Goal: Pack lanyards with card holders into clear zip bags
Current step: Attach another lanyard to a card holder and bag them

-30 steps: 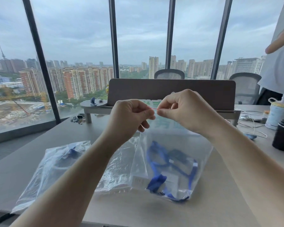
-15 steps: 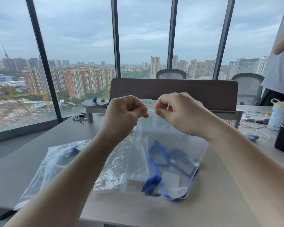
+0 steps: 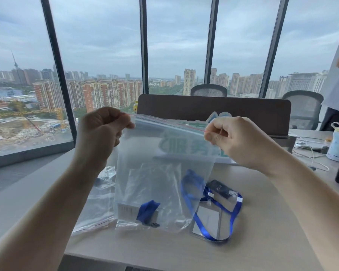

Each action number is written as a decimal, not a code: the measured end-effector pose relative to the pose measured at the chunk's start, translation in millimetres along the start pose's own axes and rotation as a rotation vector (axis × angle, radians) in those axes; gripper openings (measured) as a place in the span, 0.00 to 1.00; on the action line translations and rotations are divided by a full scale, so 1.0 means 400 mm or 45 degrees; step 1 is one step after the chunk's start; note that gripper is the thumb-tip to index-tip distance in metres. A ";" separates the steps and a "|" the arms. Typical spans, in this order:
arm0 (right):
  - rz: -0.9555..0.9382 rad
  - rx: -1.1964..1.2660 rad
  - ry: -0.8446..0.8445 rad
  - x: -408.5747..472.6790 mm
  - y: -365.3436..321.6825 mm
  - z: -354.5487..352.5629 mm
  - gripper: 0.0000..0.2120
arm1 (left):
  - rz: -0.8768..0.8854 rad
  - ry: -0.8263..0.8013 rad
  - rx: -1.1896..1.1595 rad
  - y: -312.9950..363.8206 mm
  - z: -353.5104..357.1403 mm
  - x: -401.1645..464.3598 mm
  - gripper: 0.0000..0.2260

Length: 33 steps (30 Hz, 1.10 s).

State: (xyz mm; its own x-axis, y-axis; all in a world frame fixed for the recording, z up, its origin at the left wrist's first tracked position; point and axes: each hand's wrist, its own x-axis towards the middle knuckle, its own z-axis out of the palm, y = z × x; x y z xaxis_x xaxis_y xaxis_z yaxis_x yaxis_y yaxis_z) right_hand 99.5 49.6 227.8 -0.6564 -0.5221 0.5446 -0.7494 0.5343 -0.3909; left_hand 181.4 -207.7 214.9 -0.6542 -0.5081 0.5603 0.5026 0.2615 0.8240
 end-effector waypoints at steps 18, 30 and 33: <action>-0.106 0.115 0.090 0.093 -0.081 0.065 0.21 | -0.083 0.109 -0.084 -0.061 -0.172 0.033 0.13; -0.073 0.606 0.198 0.399 -0.173 0.342 0.06 | -0.169 0.348 -0.089 -0.125 -0.349 0.253 0.06; -0.105 0.720 0.145 0.365 -0.176 0.431 0.05 | -0.163 0.406 -0.071 -0.177 -0.409 0.220 0.08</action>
State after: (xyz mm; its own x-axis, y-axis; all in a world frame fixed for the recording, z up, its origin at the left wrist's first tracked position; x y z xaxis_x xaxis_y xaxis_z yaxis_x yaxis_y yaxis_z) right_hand 41.4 -178.9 207.0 -0.6039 -0.4554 0.6542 -0.7482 0.0409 -0.6622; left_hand 180.6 -405.3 192.1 -0.5090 -0.7670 0.3906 0.4638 0.1379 0.8752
